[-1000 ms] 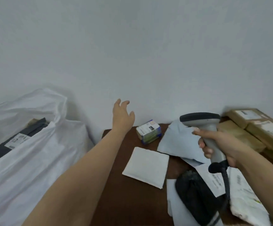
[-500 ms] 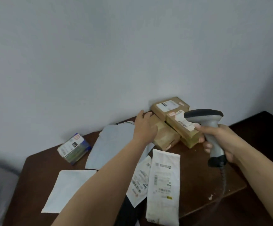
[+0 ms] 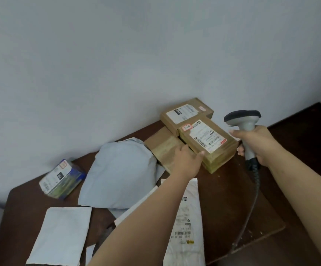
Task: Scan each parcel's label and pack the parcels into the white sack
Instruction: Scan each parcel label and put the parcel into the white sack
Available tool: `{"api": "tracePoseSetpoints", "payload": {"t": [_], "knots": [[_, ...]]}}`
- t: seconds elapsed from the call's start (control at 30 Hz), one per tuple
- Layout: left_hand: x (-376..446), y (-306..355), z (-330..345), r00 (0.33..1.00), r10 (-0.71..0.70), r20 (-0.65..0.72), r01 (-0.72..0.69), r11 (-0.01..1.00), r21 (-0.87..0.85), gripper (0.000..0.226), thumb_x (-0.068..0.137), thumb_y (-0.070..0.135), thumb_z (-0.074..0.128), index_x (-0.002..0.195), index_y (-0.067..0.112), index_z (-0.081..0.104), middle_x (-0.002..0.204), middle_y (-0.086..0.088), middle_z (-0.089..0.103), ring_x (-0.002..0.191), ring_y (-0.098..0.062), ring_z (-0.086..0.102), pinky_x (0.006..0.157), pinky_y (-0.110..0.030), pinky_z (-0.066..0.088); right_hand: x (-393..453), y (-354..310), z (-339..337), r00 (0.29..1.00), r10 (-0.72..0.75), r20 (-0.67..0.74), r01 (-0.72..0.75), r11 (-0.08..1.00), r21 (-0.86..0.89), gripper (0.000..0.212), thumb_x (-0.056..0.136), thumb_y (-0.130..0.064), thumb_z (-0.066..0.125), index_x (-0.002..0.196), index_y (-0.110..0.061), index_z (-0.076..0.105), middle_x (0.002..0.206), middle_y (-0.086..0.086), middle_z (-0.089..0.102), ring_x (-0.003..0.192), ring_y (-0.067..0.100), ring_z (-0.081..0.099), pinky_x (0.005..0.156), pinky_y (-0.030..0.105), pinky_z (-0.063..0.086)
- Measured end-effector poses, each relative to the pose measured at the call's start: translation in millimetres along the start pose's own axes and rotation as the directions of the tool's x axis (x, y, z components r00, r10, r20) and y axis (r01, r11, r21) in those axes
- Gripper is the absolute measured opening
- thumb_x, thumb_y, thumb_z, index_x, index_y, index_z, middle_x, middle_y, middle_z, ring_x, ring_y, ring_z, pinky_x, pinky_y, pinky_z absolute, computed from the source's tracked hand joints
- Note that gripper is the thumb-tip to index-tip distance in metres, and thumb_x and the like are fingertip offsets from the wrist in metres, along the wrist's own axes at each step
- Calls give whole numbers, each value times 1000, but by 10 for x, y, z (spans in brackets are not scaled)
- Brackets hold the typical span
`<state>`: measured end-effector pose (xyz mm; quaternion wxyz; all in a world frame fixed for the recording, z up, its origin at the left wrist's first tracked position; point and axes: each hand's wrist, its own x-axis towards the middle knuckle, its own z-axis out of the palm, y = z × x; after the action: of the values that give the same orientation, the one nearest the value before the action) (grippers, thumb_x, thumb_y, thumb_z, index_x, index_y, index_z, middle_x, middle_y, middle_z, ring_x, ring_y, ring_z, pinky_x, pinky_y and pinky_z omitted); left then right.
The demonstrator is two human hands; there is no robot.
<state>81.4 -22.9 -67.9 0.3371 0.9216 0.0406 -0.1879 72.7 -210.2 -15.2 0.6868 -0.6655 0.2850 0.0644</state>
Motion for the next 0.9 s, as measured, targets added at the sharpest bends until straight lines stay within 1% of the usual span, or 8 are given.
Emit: {"api": "tracePoseSetpoints", "payload": {"t": [0.13,0.27,0.43,0.53,0.7,0.77,0.83,0.9], "knots": [[37,-56,112,996,-30,79,27,999,35,66,99,51,42,146,7,35,156,-19,23,145,-34,20,117,-47,24,150,93,73,994,78,81,-74,996,-50,28,89,-19,72,100,3,59,68,14,58,46,18,48,43,27,46],[51,-157,169,996,27,80,-28,1000,13,49,101,43,41,141,15,49,146,-14,42,139,-34,29,114,-50,27,143,177,194,987,87,134,-78,995,-68,25,90,-18,71,100,2,59,73,16,57,44,16,47,41,26,45],[-23,-343,138,1000,-6,-10,5,995,-102,34,96,38,53,110,9,65,104,-5,68,96,-21,61,83,-36,50,70,226,397,976,102,191,-81,990,-113,29,89,-19,72,106,2,60,72,15,60,42,16,48,42,28,46],[-72,-372,-35,998,-45,-38,40,993,-114,41,98,44,50,75,11,57,64,4,52,59,-9,49,54,-22,36,46,218,494,969,107,224,-74,986,-153,32,89,-20,72,107,3,59,70,15,58,44,17,48,44,29,46],[100,-475,-294,976,-194,-102,178,972,-151,58,94,58,48,64,10,60,51,5,46,46,-9,42,48,-23,33,114,208,503,965,124,231,-82,979,-184,35,89,-22,72,108,3,58,66,17,54,45,19,48,46,31,47],[224,-530,-332,966,-218,-137,200,971,-131,60,92,62,47,65,10,59,59,2,57,54,-12,52,54,-25,41,174,220,467,972,117,206,-88,986,-141,37,88,-23,73,110,3,59,71,17,55,46,18,49,46,30,48],[288,-531,-288,973,-212,-95,198,970,-141,60,87,67,48,93,12,68,87,-1,70,79,-15,65,73,-31,53,198,236,475,970,125,207,-101,987,-125,36,88,-24,72,110,1,59,68,14,55,46,17,49,45,28,48],[309,-548,-142,979,-203,-32,197,972,-131,79,73,80,43,121,20,62,117,-2,66,105,-21,62,93,-41,52,197,269,512,960,153,233,-128,984,-121,34,89,-23,72,109,0,58,67,13,57,46,17,49,44,28,48]]}}
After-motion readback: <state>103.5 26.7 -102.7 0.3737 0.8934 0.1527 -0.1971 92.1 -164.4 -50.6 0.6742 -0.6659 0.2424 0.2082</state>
